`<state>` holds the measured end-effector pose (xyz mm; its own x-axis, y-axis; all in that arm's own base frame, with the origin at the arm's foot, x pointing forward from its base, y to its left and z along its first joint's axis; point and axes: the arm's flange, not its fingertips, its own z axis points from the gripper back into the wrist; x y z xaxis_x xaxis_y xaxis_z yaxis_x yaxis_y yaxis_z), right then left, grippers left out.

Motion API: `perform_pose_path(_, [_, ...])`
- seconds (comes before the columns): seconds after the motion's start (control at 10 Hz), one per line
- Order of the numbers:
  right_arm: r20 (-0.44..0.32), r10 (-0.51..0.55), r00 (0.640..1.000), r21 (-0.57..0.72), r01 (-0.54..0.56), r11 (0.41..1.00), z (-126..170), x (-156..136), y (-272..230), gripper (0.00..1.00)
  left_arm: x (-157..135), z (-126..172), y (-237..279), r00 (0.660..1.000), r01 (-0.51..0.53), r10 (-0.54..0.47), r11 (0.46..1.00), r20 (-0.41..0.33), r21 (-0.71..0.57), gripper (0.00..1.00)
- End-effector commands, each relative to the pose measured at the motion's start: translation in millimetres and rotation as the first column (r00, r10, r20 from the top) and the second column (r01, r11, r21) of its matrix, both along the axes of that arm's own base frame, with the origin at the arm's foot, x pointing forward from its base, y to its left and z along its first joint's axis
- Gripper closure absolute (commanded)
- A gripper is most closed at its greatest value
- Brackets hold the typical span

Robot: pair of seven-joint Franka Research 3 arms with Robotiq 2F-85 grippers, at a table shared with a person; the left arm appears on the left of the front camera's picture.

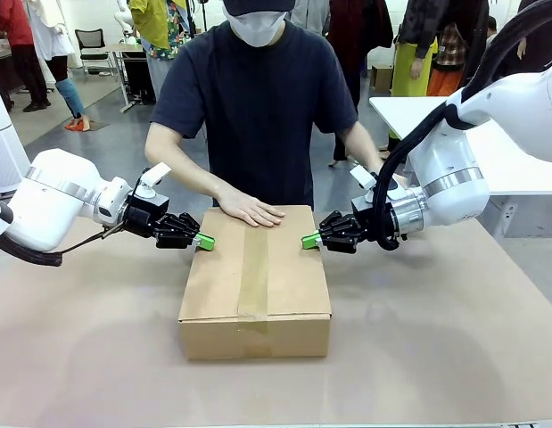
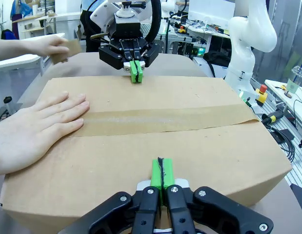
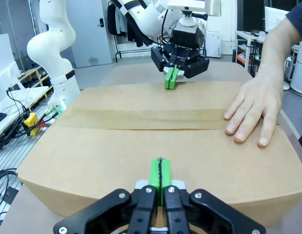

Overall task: Wrap the clocks to prevent damage.
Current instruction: After the human seals the box with tape, release both hands from the side flaps of the Package Box.

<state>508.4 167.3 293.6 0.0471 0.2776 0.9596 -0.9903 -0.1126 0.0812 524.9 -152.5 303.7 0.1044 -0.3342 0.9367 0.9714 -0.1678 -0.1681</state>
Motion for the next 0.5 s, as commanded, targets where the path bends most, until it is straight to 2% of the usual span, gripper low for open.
perform_pose_path(0.0, [-0.001, -0.004, 1.000, -0.003, 0.004, 1.000, -1.9, -0.8, 0.7, 0.99, -0.4, -1.7, -1.2, 1.000, -0.003, 0.003, 1.000, 0.002, 0.008, 1.00])
perform_pose_path(0.4, [-0.001, -0.004, 1.000, -0.003, 0.004, 1.000, -1.9, -0.8, 0.7, 0.99, -0.4, -1.7, -1.2, 1.000, -0.003, 0.003, 1.000, 0.002, 0.008, 1.00])
